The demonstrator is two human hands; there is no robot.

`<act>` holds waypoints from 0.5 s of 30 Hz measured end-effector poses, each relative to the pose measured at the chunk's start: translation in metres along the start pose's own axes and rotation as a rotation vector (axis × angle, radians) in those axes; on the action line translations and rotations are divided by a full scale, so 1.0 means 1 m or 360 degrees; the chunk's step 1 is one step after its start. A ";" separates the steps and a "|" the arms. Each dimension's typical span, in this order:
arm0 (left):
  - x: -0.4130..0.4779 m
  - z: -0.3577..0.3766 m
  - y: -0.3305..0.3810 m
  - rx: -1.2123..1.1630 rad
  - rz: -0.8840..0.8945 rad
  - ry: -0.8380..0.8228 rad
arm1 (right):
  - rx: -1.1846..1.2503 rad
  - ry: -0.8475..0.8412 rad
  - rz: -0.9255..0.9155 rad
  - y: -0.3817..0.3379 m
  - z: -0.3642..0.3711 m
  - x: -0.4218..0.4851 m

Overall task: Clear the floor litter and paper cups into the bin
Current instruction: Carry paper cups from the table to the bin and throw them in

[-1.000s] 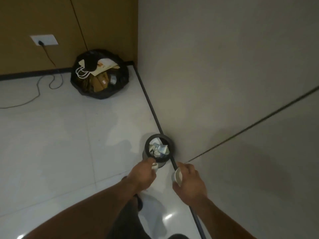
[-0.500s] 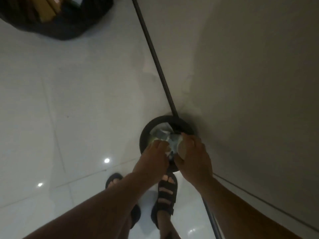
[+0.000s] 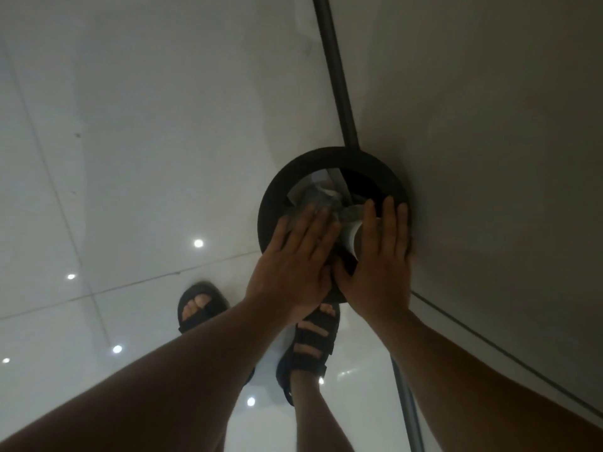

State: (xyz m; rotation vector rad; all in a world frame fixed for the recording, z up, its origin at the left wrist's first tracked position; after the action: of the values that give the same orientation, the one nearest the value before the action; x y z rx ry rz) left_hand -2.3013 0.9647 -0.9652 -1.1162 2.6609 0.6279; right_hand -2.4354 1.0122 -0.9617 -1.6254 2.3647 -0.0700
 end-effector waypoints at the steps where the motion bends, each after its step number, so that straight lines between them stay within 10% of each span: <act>1: 0.000 -0.003 0.000 -0.0007 -0.0016 -0.0014 | 0.0021 -0.0029 0.0001 0.000 -0.003 0.000; 15: -0.113 -0.206 -0.031 -0.0027 -0.0367 -0.0071 | 0.0023 -0.0255 -0.0021 -0.086 -0.189 -0.046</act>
State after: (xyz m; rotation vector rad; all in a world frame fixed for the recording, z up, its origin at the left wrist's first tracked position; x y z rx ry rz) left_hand -2.2021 0.9244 -0.7542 -1.3705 2.4448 0.6245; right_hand -2.3884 1.0012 -0.7546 -1.5775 2.2284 0.0390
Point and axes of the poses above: each hand's wrist, its own x-axis towards the middle knuckle, its own z-axis out of the palm, y = z × x, the point moved 4 cm from there along x, towards the middle knuckle, and after that the axes turned 2 degrees about -z, right-handed, at the moved point
